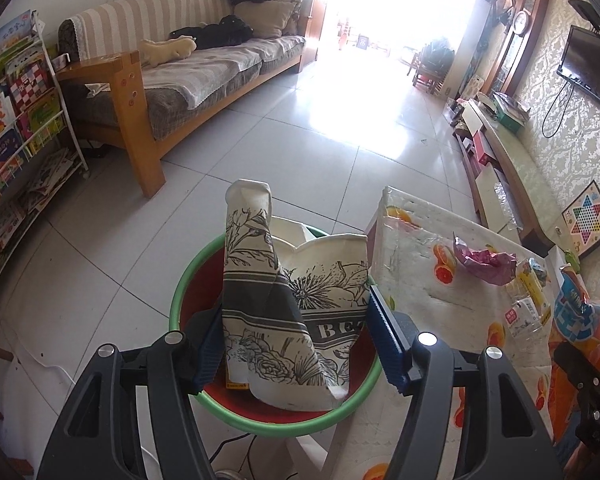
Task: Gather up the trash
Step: 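Carry both items to the red bucket and open the left tool to drop the cups, then open the right tool over the bucket to drop the orange bag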
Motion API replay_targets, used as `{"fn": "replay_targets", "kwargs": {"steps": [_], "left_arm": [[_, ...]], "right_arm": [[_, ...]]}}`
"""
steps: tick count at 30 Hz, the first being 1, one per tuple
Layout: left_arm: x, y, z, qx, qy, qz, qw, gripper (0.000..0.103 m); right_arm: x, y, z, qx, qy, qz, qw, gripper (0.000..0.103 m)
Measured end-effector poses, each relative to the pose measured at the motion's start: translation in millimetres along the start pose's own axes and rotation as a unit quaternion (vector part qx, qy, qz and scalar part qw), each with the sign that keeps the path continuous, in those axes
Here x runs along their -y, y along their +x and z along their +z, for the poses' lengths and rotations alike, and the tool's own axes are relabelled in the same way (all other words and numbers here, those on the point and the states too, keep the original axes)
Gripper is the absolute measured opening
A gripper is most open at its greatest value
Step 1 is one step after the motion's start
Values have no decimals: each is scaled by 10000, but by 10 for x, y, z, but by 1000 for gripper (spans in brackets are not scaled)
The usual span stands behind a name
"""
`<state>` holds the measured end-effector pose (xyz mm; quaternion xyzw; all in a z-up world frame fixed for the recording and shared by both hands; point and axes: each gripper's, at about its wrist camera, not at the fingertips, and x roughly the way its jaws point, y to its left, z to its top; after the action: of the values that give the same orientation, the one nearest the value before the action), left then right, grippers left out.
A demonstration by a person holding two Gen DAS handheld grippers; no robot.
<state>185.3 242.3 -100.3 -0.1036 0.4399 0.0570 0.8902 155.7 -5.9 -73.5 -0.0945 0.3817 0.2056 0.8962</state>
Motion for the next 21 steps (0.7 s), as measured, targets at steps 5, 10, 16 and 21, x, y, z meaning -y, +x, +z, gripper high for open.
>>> {"fn": "replay_targets", "kwargs": {"steps": [5, 10, 16, 21], "left_arm": [[-43, -1, 15, 63, -53, 56, 10000, 91], [-246, -44, 5, 156, -306, 147, 9993, 93], [-606, -186, -49, 363, -700, 308, 9964, 94], [-891, -302, -91, 537, -994, 469, 9925, 94]], "right_arm": [[-36, 66, 35, -22, -22, 31, 10000, 51], [-164, 187, 104, -68, -111, 147, 9998, 51], [-458, 381, 285, -44, -313, 433, 9986, 51], [-816, 641, 487, -37, -532, 713, 9960, 51]]}}
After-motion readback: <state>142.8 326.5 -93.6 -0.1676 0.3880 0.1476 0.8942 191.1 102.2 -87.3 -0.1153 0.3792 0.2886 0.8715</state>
